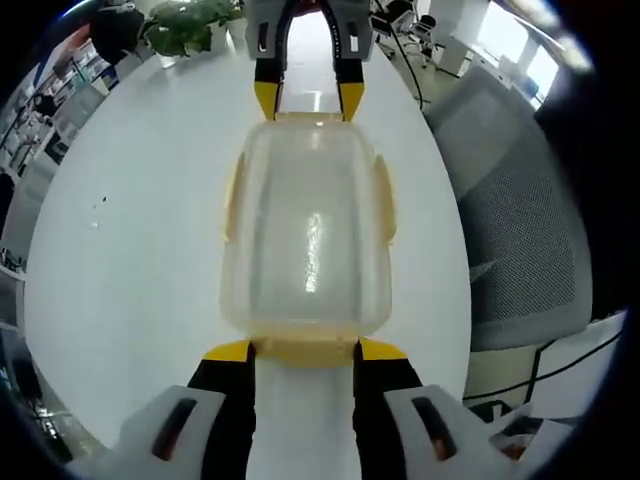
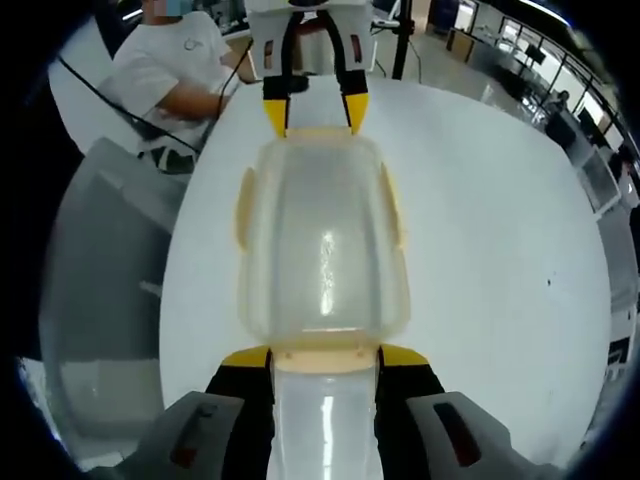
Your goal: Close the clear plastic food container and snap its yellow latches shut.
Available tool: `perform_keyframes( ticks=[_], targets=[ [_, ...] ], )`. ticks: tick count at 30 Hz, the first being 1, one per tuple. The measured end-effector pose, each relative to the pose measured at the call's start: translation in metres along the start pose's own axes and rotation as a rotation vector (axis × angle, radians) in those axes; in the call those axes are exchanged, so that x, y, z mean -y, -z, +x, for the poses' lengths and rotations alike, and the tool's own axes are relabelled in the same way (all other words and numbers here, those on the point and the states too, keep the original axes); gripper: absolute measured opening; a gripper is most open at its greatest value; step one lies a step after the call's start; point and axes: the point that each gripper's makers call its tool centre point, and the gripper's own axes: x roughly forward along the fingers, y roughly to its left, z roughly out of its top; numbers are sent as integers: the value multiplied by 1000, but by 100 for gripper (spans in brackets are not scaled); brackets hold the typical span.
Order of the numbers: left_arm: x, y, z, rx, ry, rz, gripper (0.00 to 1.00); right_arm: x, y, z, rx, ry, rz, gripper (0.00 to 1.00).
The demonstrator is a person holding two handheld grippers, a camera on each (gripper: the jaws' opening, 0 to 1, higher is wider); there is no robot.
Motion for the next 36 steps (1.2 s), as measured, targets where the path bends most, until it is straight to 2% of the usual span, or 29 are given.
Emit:
perform_keyframes(
  ticks=[4, 28, 36],
  targets=[
    [0, -5, 1, 0, 0, 0, 36, 1, 6, -3, 1, 3, 2, 37],
    [6, -66, 23, 12, 15, 4, 36, -4, 65, -23, -26, 2, 22, 37],
    [4, -76, 28, 11, 16, 7, 36, -3, 77, -27, -27, 1, 29, 37]
  ],
)
